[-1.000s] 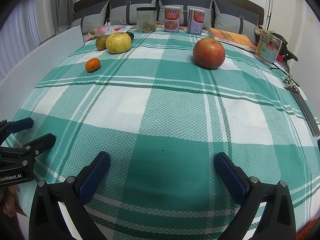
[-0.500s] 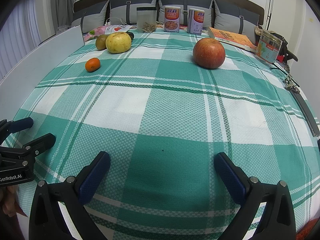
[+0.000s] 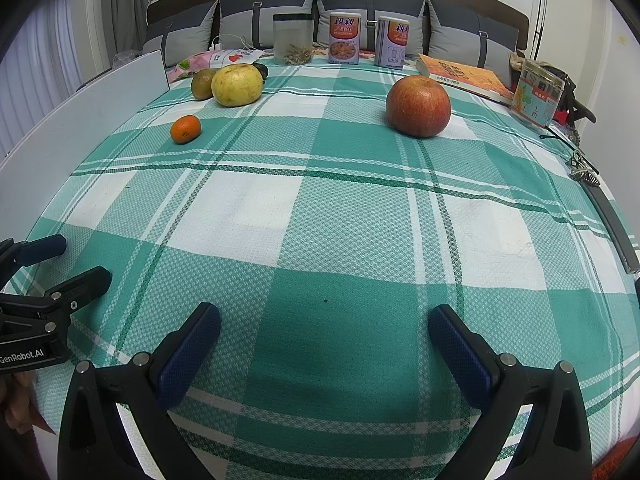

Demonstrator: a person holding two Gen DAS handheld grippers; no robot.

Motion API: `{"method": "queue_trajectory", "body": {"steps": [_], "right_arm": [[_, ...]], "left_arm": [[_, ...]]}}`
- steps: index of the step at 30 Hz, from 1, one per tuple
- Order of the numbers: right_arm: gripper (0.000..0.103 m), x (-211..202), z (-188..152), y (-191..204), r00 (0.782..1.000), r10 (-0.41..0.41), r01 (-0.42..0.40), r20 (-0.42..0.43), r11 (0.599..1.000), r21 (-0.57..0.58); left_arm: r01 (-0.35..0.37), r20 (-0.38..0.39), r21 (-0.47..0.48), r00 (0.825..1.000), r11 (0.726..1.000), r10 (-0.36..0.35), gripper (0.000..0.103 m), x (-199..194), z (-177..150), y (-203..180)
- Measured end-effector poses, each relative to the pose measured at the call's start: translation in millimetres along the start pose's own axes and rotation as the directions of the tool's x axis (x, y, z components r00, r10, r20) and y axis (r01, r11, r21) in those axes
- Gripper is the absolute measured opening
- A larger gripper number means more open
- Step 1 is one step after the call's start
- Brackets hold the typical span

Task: Organize fruits
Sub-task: 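Grasp the small orange with the left tool while the right tool grasps the red apple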

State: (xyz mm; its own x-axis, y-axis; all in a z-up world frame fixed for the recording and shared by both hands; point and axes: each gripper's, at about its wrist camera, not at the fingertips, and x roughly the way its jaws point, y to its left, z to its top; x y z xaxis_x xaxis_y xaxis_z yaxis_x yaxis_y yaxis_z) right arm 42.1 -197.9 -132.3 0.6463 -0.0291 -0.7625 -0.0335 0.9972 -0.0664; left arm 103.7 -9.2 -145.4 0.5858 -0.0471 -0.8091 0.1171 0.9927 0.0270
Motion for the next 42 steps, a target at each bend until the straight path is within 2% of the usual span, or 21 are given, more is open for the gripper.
{"method": "queue_trajectory", "body": {"steps": [8,13,15,17,20,22,24,28,29,30,31,32,33,35,39,42], "right_arm": [[0.103,0,1,0,1.0,0.0,0.0,-0.001,1.0,0.0],[0.103,1,-1,-1,1.0,0.002,-0.002,-0.006,1.0,0.001],[0.103,2,0,-1,1.0,0.003,-0.003,-0.008,1.0,0.002],[0.103,2,0,-2,1.0,0.003,-0.003,-0.008,1.0,0.002],[0.103,2,0,-2,1.0,0.004,-0.004,-0.009,1.0,0.002],[0.103,2,0,-2,1.0,0.005,-0.005,-0.01,1.0,0.001],[0.103,1,1,-2,1.0,0.008,-0.008,-0.012,1.0,-0.001],[0.103,1,0,-3,1.0,0.011,-0.011,-0.017,1.0,-0.005],[0.103,1,1,-3,1.0,0.012,-0.012,-0.019,1.0,-0.007],[0.103,2,2,-3,1.0,0.013,-0.013,-0.021,1.0,-0.009],[0.103,2,2,-3,1.0,0.014,-0.015,-0.022,1.0,-0.01],[0.103,1,2,-3,1.0,0.016,-0.017,-0.024,1.0,-0.012],[0.103,2,3,-3,1.0,0.018,-0.018,-0.026,1.0,-0.014],[0.103,2,4,-4,0.999,0.021,-0.021,-0.029,1.0,-0.018],[0.103,2,5,-4,0.999,0.026,-0.026,-0.03,0.999,-0.023],[0.103,3,8,-7,0.997,0.047,-0.049,-0.055,0.999,-0.022]], "left_arm": [[0.006,-0.004,-0.002,1.0,1.0,-0.006,0.095,0,0,2],[0.042,0.015,-0.006,0.999,0.999,-0.042,0.095,-2,-5,8],[0.055,-0.001,-0.002,0.998,0.998,-0.055,0.095,-2,-1,9],[0.108,-0.028,-0.024,0.994,0.994,-0.109,0.095,1,17,13],[0.179,0.0,-0.057,0.984,0.982,-0.179,0.095,6,52,20],[0.212,-0.007,-0.075,0.977,0.974,-0.213,0.094,16,75,21],[0.203,-0.011,-0.073,0.979,0.976,-0.205,0.093,32,100,18],[0.158,-0.001,-0.056,0.987,0.986,-0.158,0.091,61,127,10],[0.145,-0.006,-0.056,0.989,0.988,-0.146,0.088,68,131,8],[0.14,-0.011,-0.058,0.99,0.988,-0.141,0.075,72,132,9],[0.14,-0.024,-0.065,0.99,0.988,-0.141,0.056,80,135,9],[0.138,-0.04,-0.075,0.989,0.988,-0.141,0.052,87,136,10],[0.132,-0.023,-0.074,0.991,0.988,-0.134,0.052,86,136,11],[0.117,-0.006,-0.069,0.993,0.991,-0.118,0.031,84,136,10],[0.105,0.025,-0.064,0.994,0.992,-0.104,0.03,76,128,13],[0.125,0.023,-0.077,0.992,0.989,-0.123,0.03,63,112,20]]}}
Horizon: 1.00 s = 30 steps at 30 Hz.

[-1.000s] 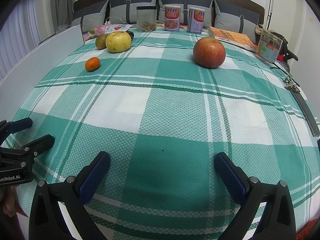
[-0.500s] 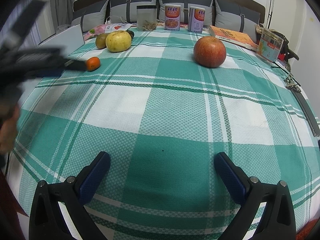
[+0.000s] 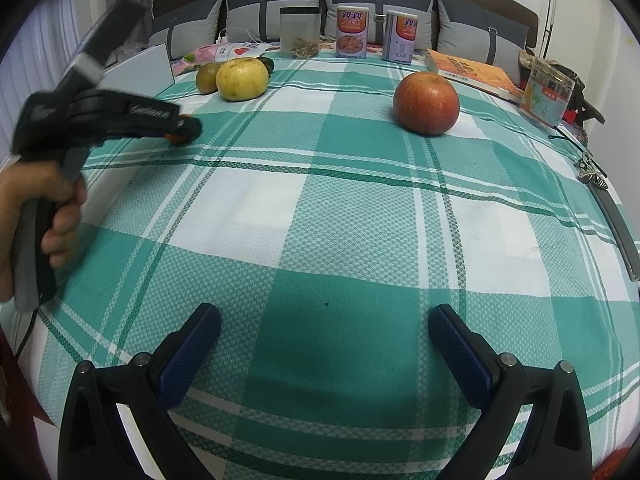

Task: Organize fruits
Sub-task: 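Grasp the small orange with the left tool while the right tool grasps the red apple, then carry both fruits over the white box and open both tools to drop them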

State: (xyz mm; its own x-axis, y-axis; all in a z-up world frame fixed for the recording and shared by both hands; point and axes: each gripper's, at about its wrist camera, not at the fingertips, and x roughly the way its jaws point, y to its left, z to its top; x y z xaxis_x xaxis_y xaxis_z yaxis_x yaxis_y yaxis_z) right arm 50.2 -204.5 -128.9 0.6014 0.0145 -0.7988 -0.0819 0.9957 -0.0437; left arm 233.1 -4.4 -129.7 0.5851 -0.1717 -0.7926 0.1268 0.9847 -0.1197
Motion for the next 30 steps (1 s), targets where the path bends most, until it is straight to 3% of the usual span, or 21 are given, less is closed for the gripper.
{"method": "queue_trajectory", "body": {"steps": [3,6,11,14,16,17,18,21,24,26,30], "right_arm": [[0.102,-8,11,-28,0.997,0.082,-0.083,0.009,0.989,0.125],[0.102,-6,45,-66,0.997,0.067,-0.075,0.042,0.965,0.251],[0.102,34,133,-84,0.999,-0.043,0.042,0.003,0.99,0.134],[0.101,65,167,-90,0.996,-0.074,0.08,-0.048,0.988,0.135],[0.092,81,177,-93,0.995,-0.06,0.072,-0.084,0.988,0.139],[0.074,88,180,-95,0.993,-0.049,0.065,-0.111,0.988,0.14],[0.068,94,182,-97,0.988,-0.047,0.068,-0.145,0.987,0.146],[0.067,89,180,-100,0.989,-0.03,0.053,-0.148,0.986,0.16],[0.067,69,171,-90,0.991,0.031,-0.012,-0.13,0.989,0.147],[0.067,48,167,-72,0.988,0.112,-0.098,-0.11,0.987,0.128],[0.067,2,174,-11,0.949,0.309,-0.304,-0.069,0.95,0.071]], "left_arm": [[0.006,0.001,0.005,1.0,1.0,-0.006,0.03,-19,-13,7],[0.007,0.005,0.017,1.0,1.0,-0.007,0.03,-44,-27,18],[0.024,0.001,-0.038,1.0,0.999,-0.024,0.03,-66,-36,33],[0.039,0.002,-0.083,0.999,0.996,-0.039,0.03,-80,-42,41],[0.051,0.001,-0.104,0.999,0.993,-0.051,0.03,-88,-43,44],[0.057,0.001,-0.114,0.998,0.992,-0.057,0.03,-92,-43,46],[0.063,0.001,-0.12,0.998,0.991,-0.064,0.03,-97,-42,48],[0.084,0.006,-0.132,0.996,0.988,-0.084,0.03,-110,-40,52],[0.134,0.024,-0.165,0.991,0.977,-0.132,0.029,-134,-35,59],[0.162,0.053,-0.174,0.987,0.971,-0.155,0.029,-158,-30,67],[0.167,0.134,-0.189,0.981,0.968,-0.143,0.03,-215,-13,101]]}}
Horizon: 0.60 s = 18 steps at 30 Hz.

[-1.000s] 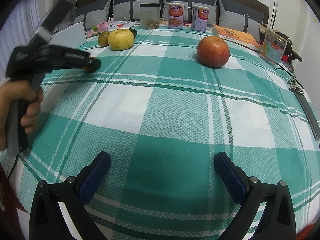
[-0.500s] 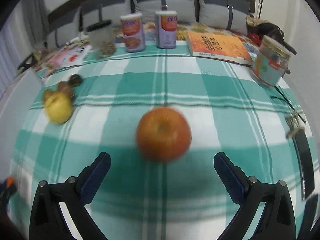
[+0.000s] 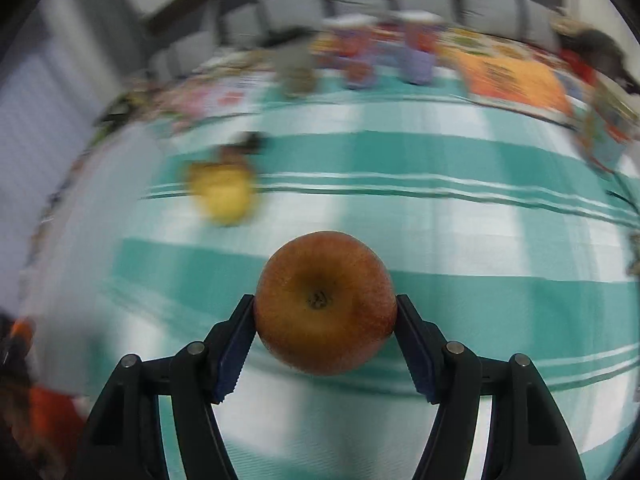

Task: Organize fruits
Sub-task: 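Carry both fruits over the white box and open both tools to drop them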

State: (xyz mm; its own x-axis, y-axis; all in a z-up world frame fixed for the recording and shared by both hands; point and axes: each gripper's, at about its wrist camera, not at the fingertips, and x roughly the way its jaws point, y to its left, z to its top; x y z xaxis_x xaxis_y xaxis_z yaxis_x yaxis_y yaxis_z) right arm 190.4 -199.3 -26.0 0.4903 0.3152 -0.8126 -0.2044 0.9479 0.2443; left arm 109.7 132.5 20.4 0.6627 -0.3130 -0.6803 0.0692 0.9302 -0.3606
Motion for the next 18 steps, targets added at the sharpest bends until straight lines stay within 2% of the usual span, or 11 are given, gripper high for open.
{"method": "queue_trajectory", "body": {"steps": [3,5,9,11,13,16,18], "right_arm": [[0.067,-8,13,83,0.99,0.137,-0.136,0.005,0.984,-0.112],[0.067,-8,24,150,0.975,0.222,-0.219,-0.005,0.955,-0.203],[0.067,16,38,266,0.946,0.317,-0.32,-0.068,0.884,-0.341],[0.068,42,42,320,0.942,0.313,-0.333,-0.119,0.851,-0.407],[0.068,72,43,355,0.943,0.285,-0.332,-0.172,0.834,-0.44],[0.068,123,37,396,0.956,0.174,-0.272,-0.234,0.82,-0.504],[0.068,156,31,413,0.96,0.091,-0.227,-0.266,0.807,-0.544]], "left_arm": [[-0.055,0.056,-0.042,0.997,0.998,0.058,0.03,-36,25,39],[-0.133,0.076,-0.076,0.987,0.988,0.139,0.03,-50,38,75],[-0.27,-0.002,-0.182,0.962,0.945,0.274,0.03,-37,49,158],[-0.309,-0.054,-0.212,0.951,0.927,0.305,0.03,-20,46,184],[-0.342,-0.121,-0.261,0.939,0.903,0.321,0.03,1,42,214],[-0.367,-0.207,-0.328,0.927,0.871,0.313,0.03,25,36,246],[-0.386,-0.246,-0.333,0.916,0.86,0.316,0.03,33,33,257]]}}
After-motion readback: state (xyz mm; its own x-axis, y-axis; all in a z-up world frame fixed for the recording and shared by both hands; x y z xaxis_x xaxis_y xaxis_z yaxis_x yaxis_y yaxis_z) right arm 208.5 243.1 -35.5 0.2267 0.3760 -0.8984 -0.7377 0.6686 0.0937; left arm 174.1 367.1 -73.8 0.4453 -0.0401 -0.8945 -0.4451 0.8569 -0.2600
